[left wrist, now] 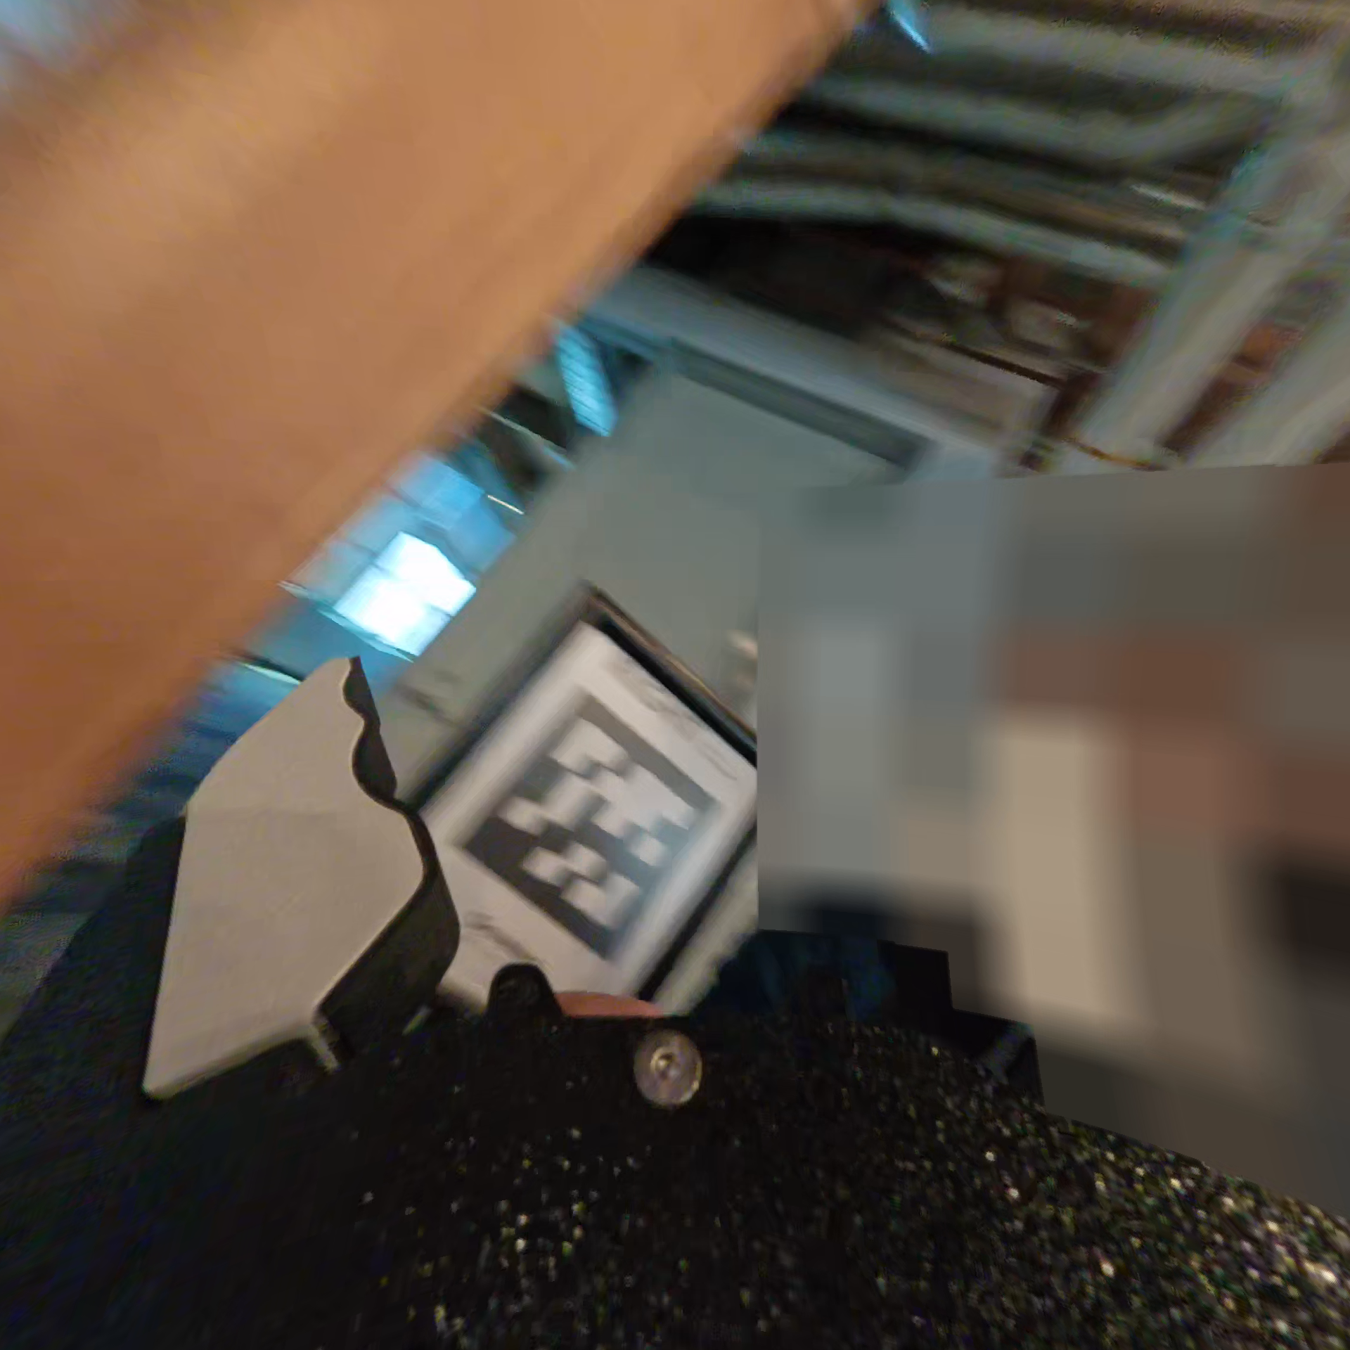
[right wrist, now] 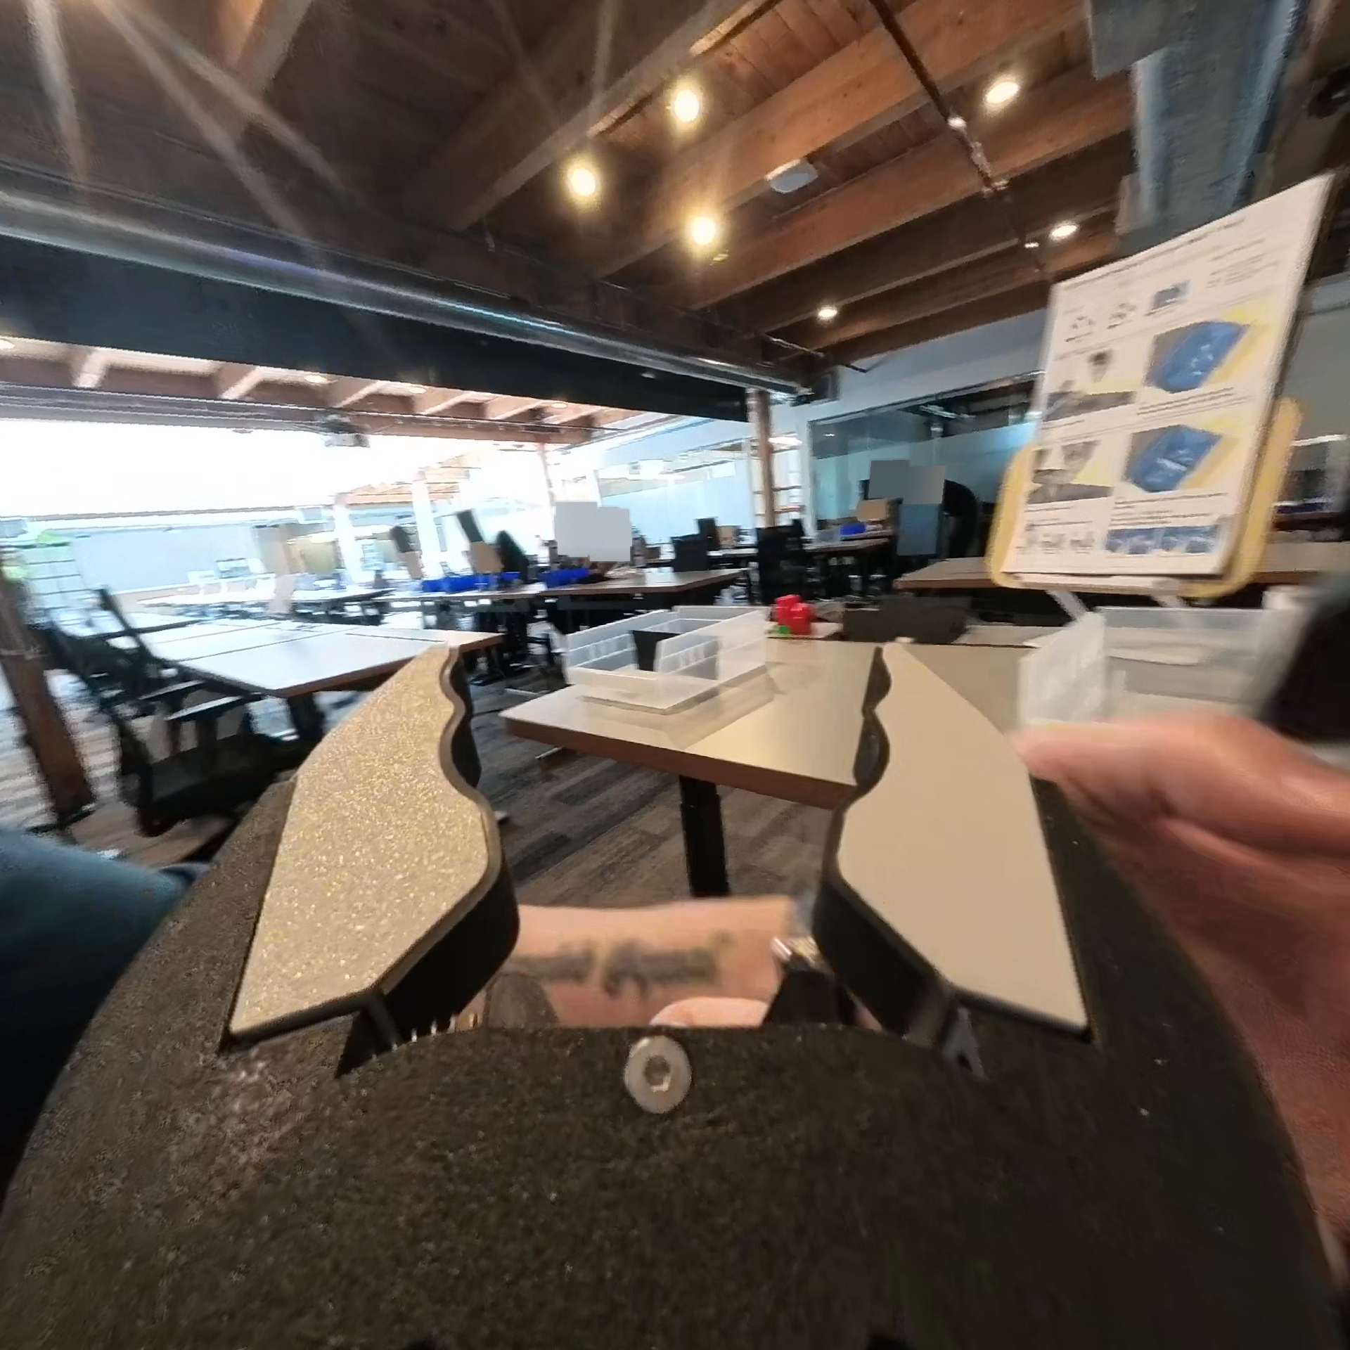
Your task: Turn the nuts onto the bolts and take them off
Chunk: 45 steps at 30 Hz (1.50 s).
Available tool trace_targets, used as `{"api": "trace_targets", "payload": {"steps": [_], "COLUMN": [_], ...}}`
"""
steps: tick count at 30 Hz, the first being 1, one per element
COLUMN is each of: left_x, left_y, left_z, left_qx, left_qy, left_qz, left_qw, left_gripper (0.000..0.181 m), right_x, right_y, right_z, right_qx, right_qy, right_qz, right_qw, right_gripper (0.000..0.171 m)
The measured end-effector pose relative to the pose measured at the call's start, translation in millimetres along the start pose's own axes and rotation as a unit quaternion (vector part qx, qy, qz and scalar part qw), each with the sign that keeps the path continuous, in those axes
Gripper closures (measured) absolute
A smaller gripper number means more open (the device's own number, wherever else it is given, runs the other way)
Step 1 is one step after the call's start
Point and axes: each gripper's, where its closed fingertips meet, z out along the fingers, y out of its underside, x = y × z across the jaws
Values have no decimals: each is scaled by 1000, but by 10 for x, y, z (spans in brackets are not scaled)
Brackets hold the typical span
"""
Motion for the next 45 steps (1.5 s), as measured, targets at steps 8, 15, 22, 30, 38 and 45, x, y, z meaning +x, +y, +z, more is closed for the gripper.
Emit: {"api": "trace_targets", "payload": {"steps": [8, 15, 22, 30, 38, 45], "left_x": [385, 1281, 1336, 1429, 1120, 1024], "left_y": [-1534, -1244, -1036, -873, -799, -789], "left_z": [-2365, -2196, -1441, -895, -884, -926], "left_qx": [319, 313, 241, 186, 116, 88], "left_qy": [-452, -622, -645, -646, -671, -684], "left_qz": [206, 385, 506, 626, 646, 659], "left_qw": [807, 606, 520, 396, 344, 299], "left_gripper": [42, 63, 63, 60, 63, 74], "right_x": [1041, 1659, 1868, 2167, 2352, 2448], "right_y": [82, 335, 534, 705, 770, 781], "right_z": [-124, -153, -90, -233, -376, -453], "right_qx": [-37, -104, -147, -193, -211, -219], "right_qy": [181, 316, 346, 431, 480, 504], "right_qz": [13, -8, -1, -30, -46, -60], "right_qw": [983, 943, 927, 881, 850, 833], "right_gripper": [106, 129, 169, 171, 132, 129]}}
